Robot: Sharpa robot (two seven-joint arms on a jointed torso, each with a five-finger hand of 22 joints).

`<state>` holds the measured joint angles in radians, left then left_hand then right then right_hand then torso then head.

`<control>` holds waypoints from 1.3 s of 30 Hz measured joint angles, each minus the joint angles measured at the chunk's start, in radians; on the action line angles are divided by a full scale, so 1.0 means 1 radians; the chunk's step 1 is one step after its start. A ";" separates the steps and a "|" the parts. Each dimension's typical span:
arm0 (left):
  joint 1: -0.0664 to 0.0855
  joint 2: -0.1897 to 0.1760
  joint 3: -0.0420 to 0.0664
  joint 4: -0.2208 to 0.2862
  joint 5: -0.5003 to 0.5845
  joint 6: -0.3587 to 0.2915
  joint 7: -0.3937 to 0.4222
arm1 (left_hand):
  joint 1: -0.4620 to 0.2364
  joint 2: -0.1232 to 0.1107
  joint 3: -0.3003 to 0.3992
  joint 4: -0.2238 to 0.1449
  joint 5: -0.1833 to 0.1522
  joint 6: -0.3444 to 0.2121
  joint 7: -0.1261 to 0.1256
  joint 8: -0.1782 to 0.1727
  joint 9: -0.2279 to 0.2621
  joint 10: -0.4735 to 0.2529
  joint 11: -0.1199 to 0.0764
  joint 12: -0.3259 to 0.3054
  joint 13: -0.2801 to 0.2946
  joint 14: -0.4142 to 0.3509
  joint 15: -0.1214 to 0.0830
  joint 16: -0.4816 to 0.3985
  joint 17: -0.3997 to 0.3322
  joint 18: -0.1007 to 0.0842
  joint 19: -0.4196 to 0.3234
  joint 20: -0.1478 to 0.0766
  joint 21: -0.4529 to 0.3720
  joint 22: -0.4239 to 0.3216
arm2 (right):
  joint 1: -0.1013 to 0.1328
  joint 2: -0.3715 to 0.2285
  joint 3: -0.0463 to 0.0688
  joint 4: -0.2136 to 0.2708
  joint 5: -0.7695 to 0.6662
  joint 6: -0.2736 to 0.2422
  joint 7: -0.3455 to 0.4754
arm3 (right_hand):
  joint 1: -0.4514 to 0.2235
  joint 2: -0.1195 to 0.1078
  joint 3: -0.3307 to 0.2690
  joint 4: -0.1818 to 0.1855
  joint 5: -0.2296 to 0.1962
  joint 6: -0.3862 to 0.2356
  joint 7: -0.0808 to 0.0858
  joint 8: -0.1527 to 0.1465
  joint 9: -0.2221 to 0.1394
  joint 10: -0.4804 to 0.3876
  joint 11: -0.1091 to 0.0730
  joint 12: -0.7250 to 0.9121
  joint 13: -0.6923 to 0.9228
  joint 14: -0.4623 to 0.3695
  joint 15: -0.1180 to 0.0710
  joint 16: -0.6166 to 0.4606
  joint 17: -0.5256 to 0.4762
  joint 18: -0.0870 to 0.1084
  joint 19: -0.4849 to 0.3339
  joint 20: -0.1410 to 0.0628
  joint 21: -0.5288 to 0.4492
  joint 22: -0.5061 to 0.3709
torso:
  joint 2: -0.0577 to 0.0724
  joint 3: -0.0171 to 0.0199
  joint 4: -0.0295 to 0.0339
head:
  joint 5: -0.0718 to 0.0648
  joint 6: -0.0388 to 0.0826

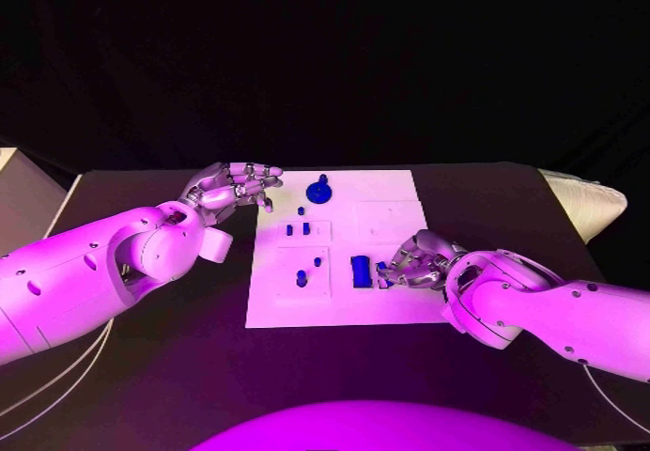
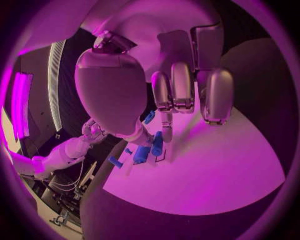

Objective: Assemble the parts on the task board

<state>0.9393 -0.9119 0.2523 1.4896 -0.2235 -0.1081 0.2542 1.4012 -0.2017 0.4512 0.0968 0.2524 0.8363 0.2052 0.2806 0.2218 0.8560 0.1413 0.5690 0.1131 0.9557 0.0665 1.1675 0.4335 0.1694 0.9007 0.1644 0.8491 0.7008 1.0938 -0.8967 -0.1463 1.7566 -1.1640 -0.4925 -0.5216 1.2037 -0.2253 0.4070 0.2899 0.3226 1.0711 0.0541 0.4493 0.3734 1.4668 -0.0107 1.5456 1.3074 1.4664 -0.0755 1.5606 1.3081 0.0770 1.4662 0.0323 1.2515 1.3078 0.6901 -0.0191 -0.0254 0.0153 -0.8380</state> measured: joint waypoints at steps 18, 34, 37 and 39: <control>0.000 -0.003 0.000 0.001 0.000 0.000 0.000 | 0.000 0.000 0.000 0.000 0.000 0.000 0.000 0.000 -0.001 0.000 0.000 0.004 0.000 0.000 0.000 0.000 0.000 0.000 0.004 0.004 0.000 -0.001 | -0.002 0.018 0.000 -0.024 -0.049 0.027 -0.025 | -0.012 -0.001 -0.011 0.000 -0.008 0.000 0.000 0.003 -0.002 0.000 0.000 0.000 0.000 0.000 0.000 0.000 0.000 0.000 0.000 0.000 -0.004 0.000 | 0.000 -0.0006 -0.0004 | 0.002 -0.002; 0.000 -0.004 0.000 0.002 0.000 0.000 -0.001 | -0.004 0.004 -0.003 0.003 0.000 0.000 0.000 0.000 -0.001 0.000 0.000 0.004 0.000 0.000 0.000 0.000 0.000 0.000 0.004 0.004 0.000 -0.001 | -0.003 0.023 -0.001 -0.022 -0.063 0.034 -0.030 | -0.092 -0.002 -0.087 0.002 0.020 0.000 0.000 0.003 -0.008 0.000 0.000 0.000 0.001 0.000 0.000 0.000 0.000 0.000 0.000 0.000 -0.008 0.000 | 0.000 -0.0001 -0.0005 | 0.001 -0.002; 0.000 -0.004 0.000 0.002 0.000 0.000 -0.001 | -0.004 0.004 0.000 0.005 0.000 0.000 0.000 0.000 -0.001 0.000 0.000 0.004 0.000 0.000 0.000 0.000 0.000 0.000 0.004 0.004 0.000 -0.002 | -0.004 0.020 -0.001 -0.016 -0.063 0.034 -0.029 | -0.097 0.003 -0.094 0.001 0.020 0.000 0.000 0.003 -0.008 0.000 0.000 0.000 0.001 0.000 0.000 0.000 0.000 0.000 0.000 0.000 -0.008 0.000 | 0.000 -0.0001 -0.0004 | 0.002 -0.003; 0.000 -0.005 0.000 0.002 0.000 0.000 -0.001 | -0.004 0.004 0.000 0.005 0.000 0.000 0.000 0.000 -0.001 0.000 0.000 0.004 0.000 0.000 0.000 0.000 0.000 0.000 0.004 0.004 0.000 -0.002 | -0.004 0.018 -0.001 -0.012 -0.063 0.034 -0.028 | -0.100 0.005 -0.098 0.002 0.020 0.000 0.000 0.003 -0.009 0.000 0.000 0.000 0.001 0.000 0.000 0.000 0.000 0.000 0.000 0.000 -0.007 0.000 | 0.000 -0.0001 -0.0003 | 0.002 -0.003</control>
<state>0.9392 -0.9166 0.2523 1.4915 -0.2235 -0.1080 0.2534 1.3972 -0.1977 0.4513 0.1023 0.2524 0.8363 0.2052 0.2805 0.2210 0.8561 0.1412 0.5730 0.1127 0.9557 0.0665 1.1675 0.4335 0.1694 0.9043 0.1680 0.8491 0.6989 1.0897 -0.8786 -0.1470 1.7447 -1.2272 -0.4586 -0.5500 1.1041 -0.2200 0.3087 0.2916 0.3429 1.0707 0.0546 0.4527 0.3647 1.4668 -0.0106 1.5455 1.3080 1.4664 -0.0754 1.5605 1.3077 0.0770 1.4661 0.0325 1.2440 1.3074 0.6897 -0.0192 -0.0257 0.0174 -0.8411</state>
